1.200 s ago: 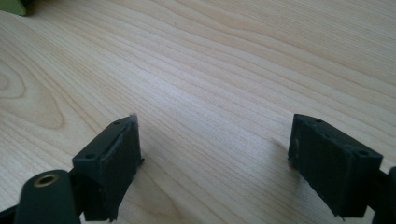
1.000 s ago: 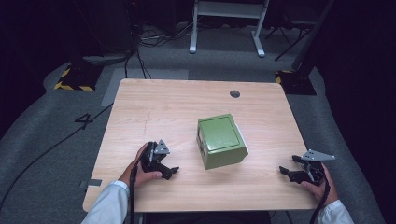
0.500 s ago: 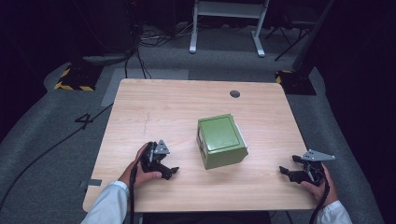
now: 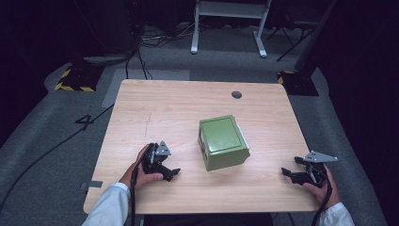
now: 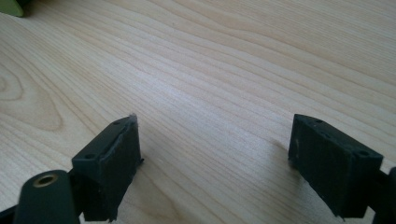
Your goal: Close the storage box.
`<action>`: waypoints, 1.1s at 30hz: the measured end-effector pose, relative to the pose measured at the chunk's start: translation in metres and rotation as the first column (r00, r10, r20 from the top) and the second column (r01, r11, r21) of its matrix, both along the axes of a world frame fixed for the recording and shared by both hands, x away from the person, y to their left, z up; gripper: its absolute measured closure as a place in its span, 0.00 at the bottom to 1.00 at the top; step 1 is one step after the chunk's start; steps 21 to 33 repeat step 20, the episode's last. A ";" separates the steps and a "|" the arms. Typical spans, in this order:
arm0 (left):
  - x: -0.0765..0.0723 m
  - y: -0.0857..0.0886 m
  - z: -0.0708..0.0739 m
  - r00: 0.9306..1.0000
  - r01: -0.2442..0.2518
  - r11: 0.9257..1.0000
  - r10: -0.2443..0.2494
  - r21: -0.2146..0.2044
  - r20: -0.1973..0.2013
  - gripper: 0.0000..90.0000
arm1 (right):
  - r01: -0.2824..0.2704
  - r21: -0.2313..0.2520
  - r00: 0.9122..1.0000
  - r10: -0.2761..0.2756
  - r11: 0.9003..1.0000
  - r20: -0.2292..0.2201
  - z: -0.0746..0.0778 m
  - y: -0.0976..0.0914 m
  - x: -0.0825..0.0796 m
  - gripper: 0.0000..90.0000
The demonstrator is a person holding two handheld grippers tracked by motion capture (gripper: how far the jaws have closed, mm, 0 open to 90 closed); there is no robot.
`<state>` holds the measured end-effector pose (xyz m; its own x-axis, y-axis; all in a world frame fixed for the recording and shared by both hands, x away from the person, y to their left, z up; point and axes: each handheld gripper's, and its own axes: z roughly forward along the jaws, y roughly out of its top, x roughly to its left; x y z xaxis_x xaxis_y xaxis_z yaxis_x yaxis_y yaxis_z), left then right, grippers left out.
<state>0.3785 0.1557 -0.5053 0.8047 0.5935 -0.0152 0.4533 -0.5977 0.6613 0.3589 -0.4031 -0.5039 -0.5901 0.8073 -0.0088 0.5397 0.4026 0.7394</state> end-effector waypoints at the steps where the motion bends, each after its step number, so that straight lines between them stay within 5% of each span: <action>1: 0.000 0.000 0.000 1.000 0.000 1.000 0.000 0.000 0.000 0.00 | 0.000 0.000 1.000 0.000 1.000 0.000 0.000 0.000 0.000 0.19; 33: 0.001 0.000 0.000 1.000 0.004 1.000 -0.004 0.001 0.000 0.00 | 0.000 0.001 1.000 0.000 1.000 0.000 0.000 0.000 0.000 0.19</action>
